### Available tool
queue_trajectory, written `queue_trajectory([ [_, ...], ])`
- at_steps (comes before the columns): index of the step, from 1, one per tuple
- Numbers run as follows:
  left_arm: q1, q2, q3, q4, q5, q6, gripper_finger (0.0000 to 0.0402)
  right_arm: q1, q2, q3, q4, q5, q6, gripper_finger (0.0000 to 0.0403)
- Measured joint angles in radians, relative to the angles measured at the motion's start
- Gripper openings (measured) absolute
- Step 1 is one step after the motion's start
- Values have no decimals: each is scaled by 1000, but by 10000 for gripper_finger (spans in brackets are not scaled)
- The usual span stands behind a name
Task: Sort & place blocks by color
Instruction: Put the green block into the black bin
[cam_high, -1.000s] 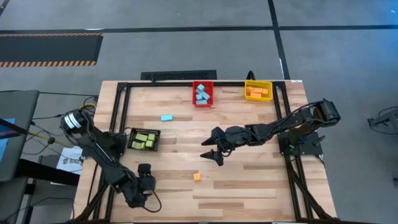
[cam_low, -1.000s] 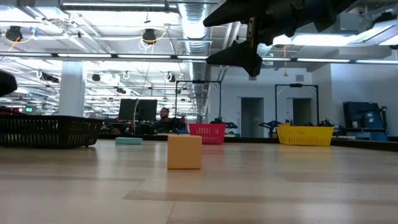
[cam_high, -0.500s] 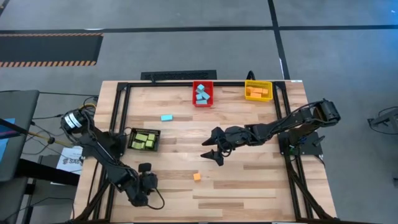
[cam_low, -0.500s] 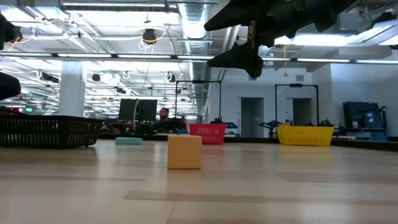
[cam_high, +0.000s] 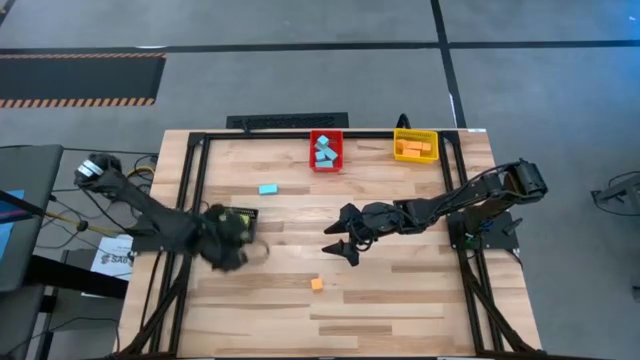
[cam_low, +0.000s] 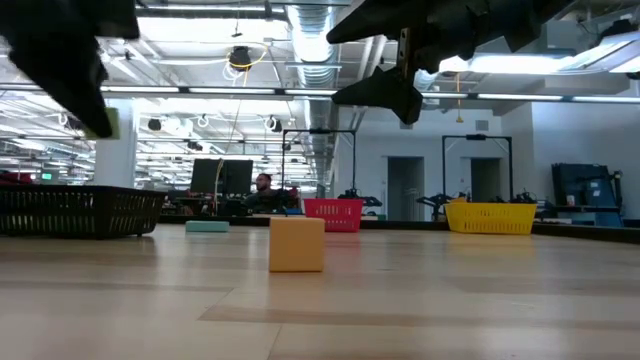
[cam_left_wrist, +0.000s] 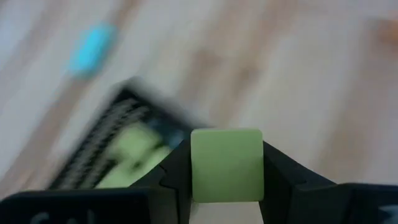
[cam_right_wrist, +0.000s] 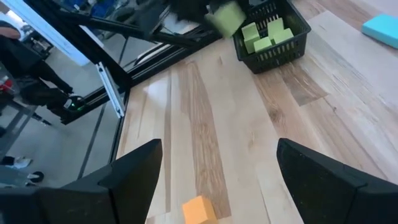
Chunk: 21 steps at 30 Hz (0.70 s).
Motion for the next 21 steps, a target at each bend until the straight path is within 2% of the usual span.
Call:
queue_trajectory([
  [2,83,-46,0,-69,39,-41,101,1,0,0,-1,0,1,337],
  [5,164,-87,-1,-92,100,38,101,9,0,0,-1,3,16,337],
  [8,234,-77,-3,-84,118,197,101,17,0,0,-2,3,22,337],
  [12,350,-28,-37,-15,260,469,101,24,0,0,1,3,56,337],
  [21,488,25,-48,63,304,907,101,68,0,0,14,3,86,337],
])
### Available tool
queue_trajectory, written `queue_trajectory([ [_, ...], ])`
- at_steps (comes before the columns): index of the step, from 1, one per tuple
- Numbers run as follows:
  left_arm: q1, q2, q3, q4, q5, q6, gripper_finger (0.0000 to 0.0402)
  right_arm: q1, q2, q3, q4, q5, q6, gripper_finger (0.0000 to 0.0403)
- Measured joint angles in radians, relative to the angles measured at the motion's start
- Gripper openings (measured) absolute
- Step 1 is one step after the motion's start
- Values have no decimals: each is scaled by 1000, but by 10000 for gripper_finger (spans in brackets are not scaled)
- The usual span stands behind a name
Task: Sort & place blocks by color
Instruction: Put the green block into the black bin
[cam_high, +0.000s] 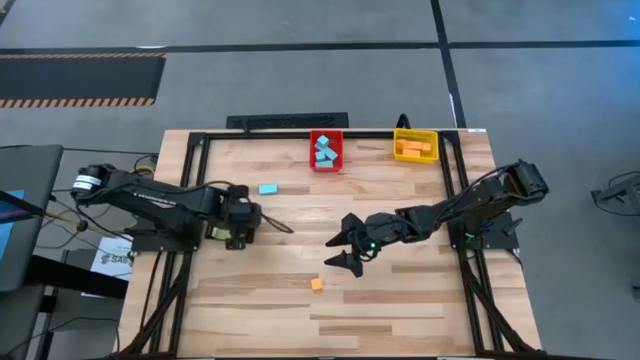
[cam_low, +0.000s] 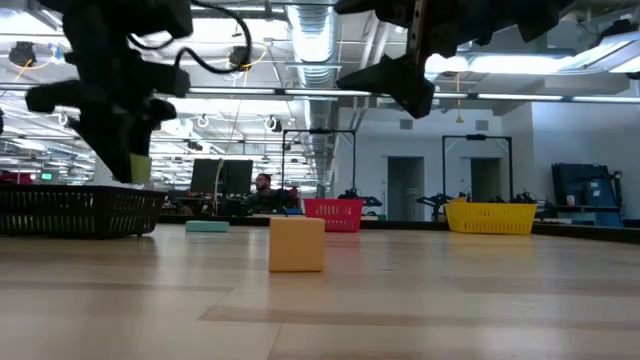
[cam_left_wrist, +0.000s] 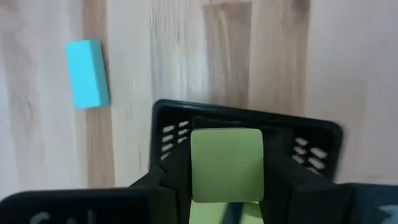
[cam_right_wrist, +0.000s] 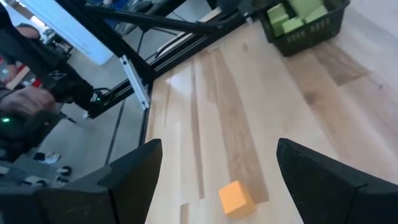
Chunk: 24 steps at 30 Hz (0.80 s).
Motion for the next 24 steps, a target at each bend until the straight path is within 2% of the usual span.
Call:
queue_trajectory([
  [9,100,120,0,39,76,187,101,56,0,0,7,0,32,337],
  [20,102,234,1,130,103,221,101,79,0,0,4,7,62,337],
  [22,102,239,2,117,101,212,123,79,0,0,3,7,69,337],
  [24,102,239,2,104,101,205,178,79,0,0,3,7,68,337],
])
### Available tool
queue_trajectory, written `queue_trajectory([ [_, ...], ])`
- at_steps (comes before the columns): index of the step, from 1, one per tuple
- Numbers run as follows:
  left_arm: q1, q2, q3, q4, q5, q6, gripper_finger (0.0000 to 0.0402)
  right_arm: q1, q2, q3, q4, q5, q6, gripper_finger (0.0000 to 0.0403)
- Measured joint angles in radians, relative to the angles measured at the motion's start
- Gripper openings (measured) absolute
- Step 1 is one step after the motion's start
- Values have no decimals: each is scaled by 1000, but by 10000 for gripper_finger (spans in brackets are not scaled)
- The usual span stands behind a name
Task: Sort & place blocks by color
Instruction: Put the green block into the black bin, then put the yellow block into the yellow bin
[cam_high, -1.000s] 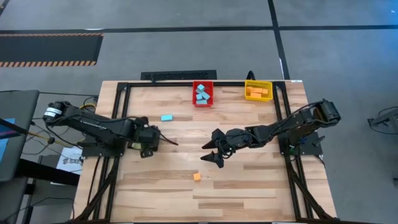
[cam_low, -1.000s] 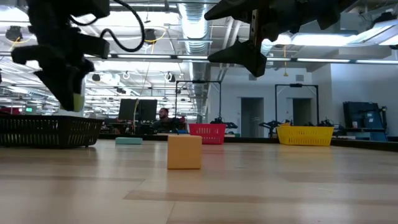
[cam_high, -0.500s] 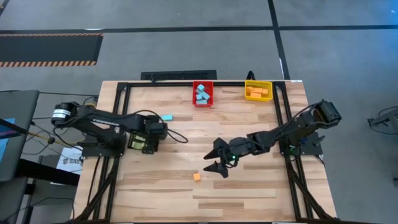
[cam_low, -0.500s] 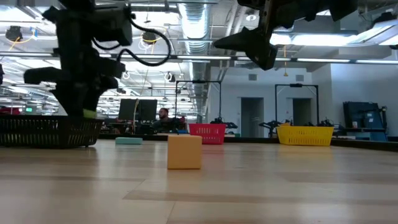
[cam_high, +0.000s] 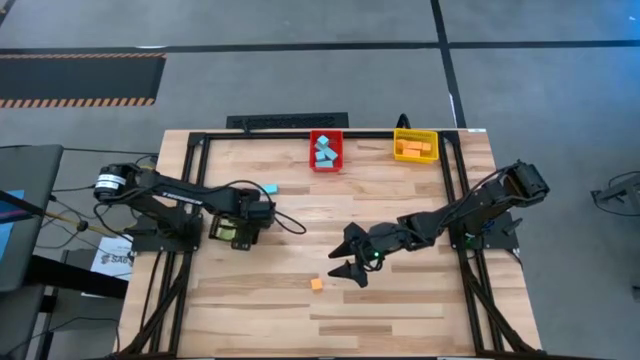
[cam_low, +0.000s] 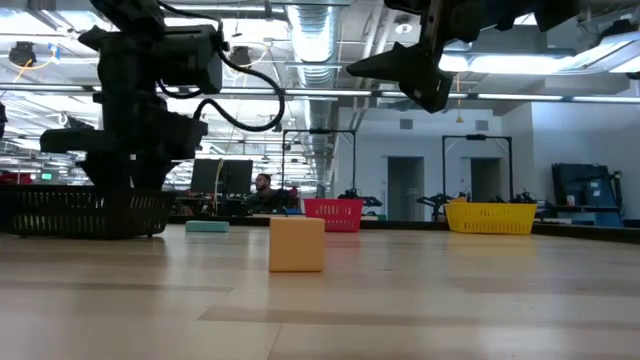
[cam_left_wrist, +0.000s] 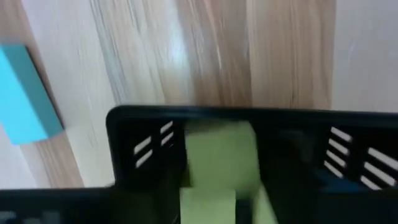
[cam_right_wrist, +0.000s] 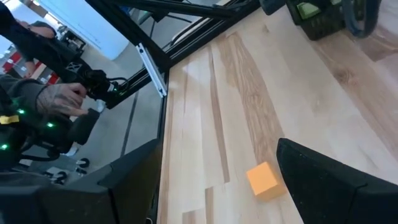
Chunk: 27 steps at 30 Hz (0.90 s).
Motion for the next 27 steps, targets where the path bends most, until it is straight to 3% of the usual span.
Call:
queue_trajectory([
  [5,0,-3,13,-81,-14,-62,326,-10,0,0,-2,13,-1,337],
  [9,0,-3,86,-184,-2,-108,389,-12,0,0,-3,19,-12,338],
  [12,-7,-6,165,-271,13,-125,382,-16,0,0,-3,13,-107,337],
  [16,-47,-56,253,-333,14,-184,369,13,0,0,-12,-14,-362,335],
  [21,-168,-242,220,-305,-34,-417,366,49,7,0,-7,-23,-498,334],
  [24,-294,-399,112,-139,-114,-646,366,51,53,-2,16,-19,-494,334],
  [27,-421,-510,-30,229,-220,-771,366,61,149,23,74,-9,-495,334],
])
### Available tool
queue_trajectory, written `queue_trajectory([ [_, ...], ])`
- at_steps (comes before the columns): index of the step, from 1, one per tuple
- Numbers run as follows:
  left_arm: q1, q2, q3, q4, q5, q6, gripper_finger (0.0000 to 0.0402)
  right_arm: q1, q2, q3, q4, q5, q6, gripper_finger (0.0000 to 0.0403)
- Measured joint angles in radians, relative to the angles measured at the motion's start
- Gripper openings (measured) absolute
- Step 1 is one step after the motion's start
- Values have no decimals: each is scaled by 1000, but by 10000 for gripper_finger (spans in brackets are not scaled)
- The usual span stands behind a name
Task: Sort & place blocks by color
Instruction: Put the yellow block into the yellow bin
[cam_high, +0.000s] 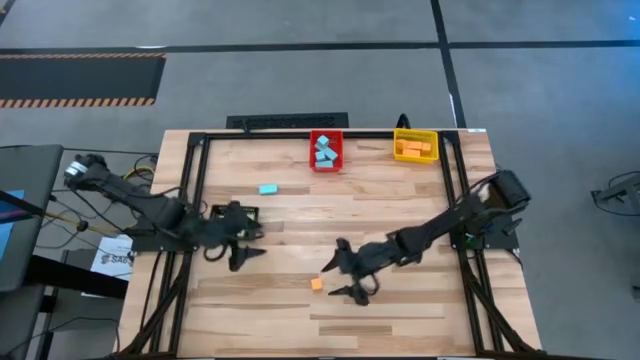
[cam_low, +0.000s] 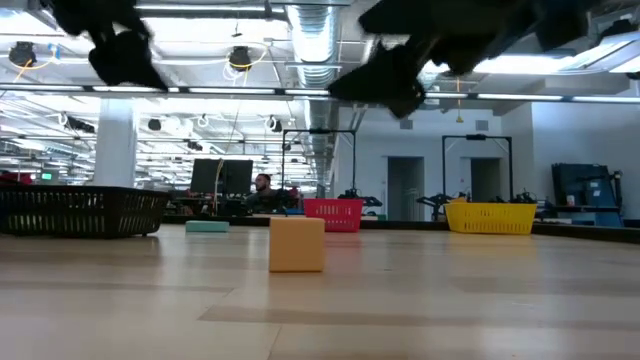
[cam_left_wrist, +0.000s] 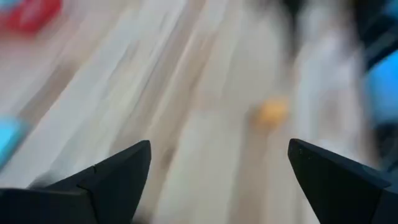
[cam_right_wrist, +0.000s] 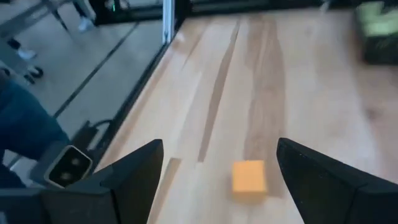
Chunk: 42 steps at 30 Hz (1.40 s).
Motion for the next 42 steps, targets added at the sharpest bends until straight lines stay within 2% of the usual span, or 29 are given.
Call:
queue_trajectory([
  [3,-81,-16,-112,338,-124,31,366,13,110,65,-1,19,-16,334],
  [7,-129,35,-179,520,-203,70,366,32,237,160,-14,83,-82,334],
  [13,-130,129,-188,536,-220,25,366,27,335,229,-46,107,-60,333],
  [17,-130,159,-188,567,-221,12,366,24,358,228,-65,191,-51,330],
  [26,-128,173,-187,590,-236,9,366,15,382,227,-139,154,-48,302],
  [30,-128,173,-187,601,-239,10,366,15,407,229,-87,159,9,257],
  [33,-128,173,-187,604,-242,10,366,8,408,228,-77,161,68,191],
  [35,-128,173,-187,605,-243,15,366,6,397,229,-87,135,100,134],
  [36,-128,173,-187,604,-244,18,366,0,391,229,-95,118,111,118],
  [39,-128,173,-187,606,-245,37,366,-17,355,226,-135,20,171,122],
  [42,-128,173,-187,604,-243,53,366,-29,286,226,-189,-3,213,122],
])
